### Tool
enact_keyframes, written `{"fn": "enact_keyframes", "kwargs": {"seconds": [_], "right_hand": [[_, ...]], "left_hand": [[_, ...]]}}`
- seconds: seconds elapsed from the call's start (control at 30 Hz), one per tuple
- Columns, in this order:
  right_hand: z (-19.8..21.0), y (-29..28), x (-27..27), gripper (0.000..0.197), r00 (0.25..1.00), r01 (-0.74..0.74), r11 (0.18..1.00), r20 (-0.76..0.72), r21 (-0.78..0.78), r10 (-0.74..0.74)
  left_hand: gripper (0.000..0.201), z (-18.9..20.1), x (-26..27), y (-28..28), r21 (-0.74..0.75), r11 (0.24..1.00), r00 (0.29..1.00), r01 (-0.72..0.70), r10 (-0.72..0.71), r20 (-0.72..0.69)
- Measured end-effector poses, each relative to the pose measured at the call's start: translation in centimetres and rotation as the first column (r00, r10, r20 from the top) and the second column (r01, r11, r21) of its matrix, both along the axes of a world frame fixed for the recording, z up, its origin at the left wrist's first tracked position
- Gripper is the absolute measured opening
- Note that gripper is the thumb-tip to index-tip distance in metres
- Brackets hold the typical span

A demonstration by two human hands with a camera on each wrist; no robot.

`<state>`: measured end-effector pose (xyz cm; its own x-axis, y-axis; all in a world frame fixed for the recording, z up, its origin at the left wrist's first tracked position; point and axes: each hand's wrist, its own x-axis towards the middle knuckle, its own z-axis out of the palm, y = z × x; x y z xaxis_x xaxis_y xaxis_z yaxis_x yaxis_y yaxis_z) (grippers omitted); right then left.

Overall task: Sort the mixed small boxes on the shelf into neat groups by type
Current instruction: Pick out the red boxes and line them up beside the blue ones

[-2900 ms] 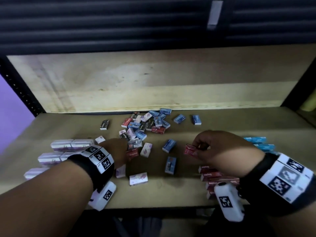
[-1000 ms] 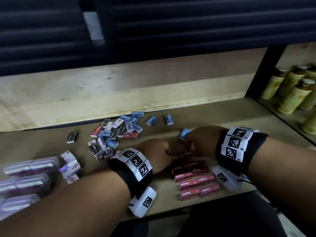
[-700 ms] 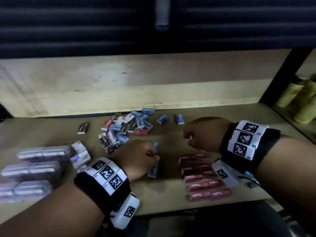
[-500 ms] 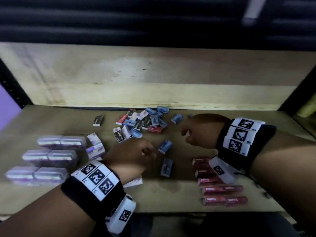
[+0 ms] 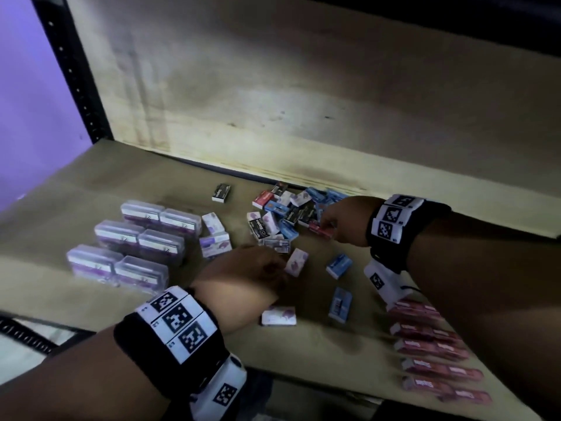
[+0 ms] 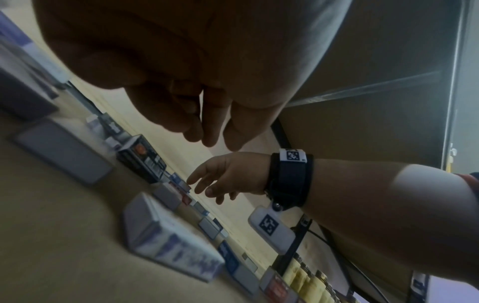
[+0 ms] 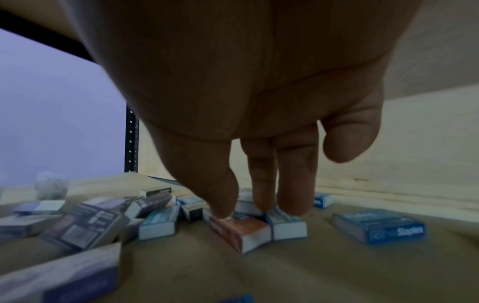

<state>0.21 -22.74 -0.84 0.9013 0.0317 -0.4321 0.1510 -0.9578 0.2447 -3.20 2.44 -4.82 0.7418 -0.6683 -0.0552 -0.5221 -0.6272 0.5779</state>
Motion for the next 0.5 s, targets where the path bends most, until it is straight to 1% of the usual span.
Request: {"fn": "enact_keyframes", "kwargs": {"seconds": [0.1, 0.27, 0.37, 0.43, 0.5], "right_hand": [[-0.7, 0.3, 0.5, 0.035, 0.999, 0.03, 1.0, -0.011, 0.005, -0.03], [-1.7, 0.5, 0.7, 0.044, 0.996, 0.084, 0.996, 0.02, 0.032, -0.085], [-1.9, 0.6, 0.9, 0.048, 0.994, 0.102, 0.994, 0.021, 0.039, -0.103], [-2.0, 0.7, 0.8, 0.045, 0.997, 0.075, 0.997, 0.032, 0.033, -0.076], [-2.2, 0.9, 0.8, 0.035, 0.998, 0.029, 0.999, 0.049, 0.038, -0.03]], "left_hand": [[0.026, -0.1, 0.1, 0.5, -0.023, 1.0, 0.999, -0.001, 0.001, -0.034], [0.008, -0.4, 0.2, 1.0, -0.049, 0.999, 0.996, -0.015, 0.011, -0.087], [0.016, -0.3, 0.1, 1.0, -0.067, 0.997, 0.996, -0.031, 0.026, -0.085], [0.018, -0.1, 0.0, 0.9, -0.065, 0.998, 0.996, -0.027, 0.022, -0.087], [0.018, 0.0, 0.0, 1.0, -0.069, 0.997, 0.995, -0.033, 0.026, -0.099]]}}
